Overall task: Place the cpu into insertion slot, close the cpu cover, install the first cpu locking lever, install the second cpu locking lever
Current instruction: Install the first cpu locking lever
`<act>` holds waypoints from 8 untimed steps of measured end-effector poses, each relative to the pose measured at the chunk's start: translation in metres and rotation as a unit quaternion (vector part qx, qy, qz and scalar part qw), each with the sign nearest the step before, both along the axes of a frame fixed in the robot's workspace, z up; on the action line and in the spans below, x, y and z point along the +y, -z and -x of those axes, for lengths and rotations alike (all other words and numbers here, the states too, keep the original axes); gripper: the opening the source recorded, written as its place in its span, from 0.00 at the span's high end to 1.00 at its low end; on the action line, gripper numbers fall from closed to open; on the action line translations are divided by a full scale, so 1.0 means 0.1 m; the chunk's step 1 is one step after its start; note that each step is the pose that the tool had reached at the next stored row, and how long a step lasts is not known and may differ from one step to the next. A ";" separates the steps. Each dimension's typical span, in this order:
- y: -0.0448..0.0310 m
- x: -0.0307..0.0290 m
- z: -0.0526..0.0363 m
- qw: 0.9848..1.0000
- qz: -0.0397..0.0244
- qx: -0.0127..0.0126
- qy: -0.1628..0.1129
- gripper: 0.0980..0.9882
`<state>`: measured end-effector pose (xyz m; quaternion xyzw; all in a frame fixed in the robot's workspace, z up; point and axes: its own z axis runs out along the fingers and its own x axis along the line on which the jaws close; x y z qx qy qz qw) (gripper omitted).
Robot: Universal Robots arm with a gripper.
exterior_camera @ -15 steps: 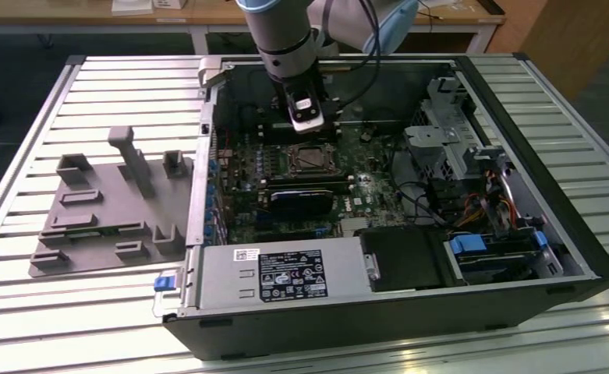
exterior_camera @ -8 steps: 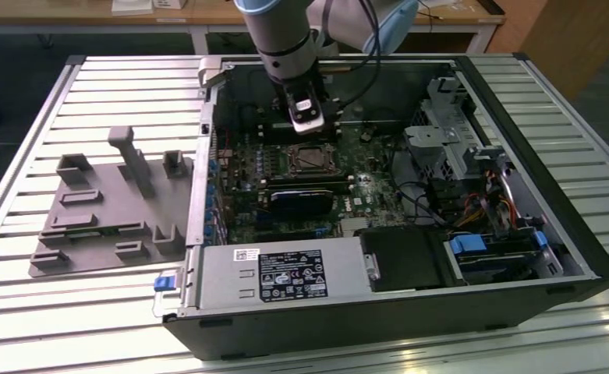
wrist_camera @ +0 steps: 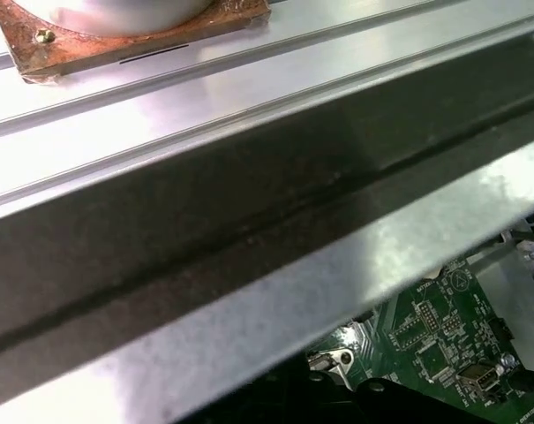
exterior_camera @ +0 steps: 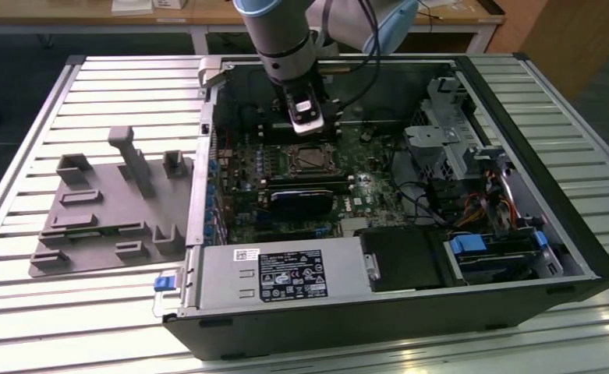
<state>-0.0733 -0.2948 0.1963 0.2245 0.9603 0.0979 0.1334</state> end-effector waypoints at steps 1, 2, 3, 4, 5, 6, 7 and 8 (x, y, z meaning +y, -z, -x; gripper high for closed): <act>0.001 0.000 0.001 1.000 0.000 0.000 0.000 1.00; 0.007 0.004 0.004 1.000 0.000 0.000 0.000 1.00; 0.010 0.008 0.005 1.000 0.000 0.000 0.000 1.00; 0.011 0.009 0.005 1.000 0.000 0.000 0.000 1.00; 0.012 0.009 0.005 1.000 0.000 0.000 0.000 1.00; 0.015 0.009 0.006 1.000 0.000 0.000 0.000 1.00; 0.018 0.009 0.006 1.000 0.000 0.000 0.000 1.00; 0.021 0.009 0.005 1.000 0.000 -0.001 0.000 1.00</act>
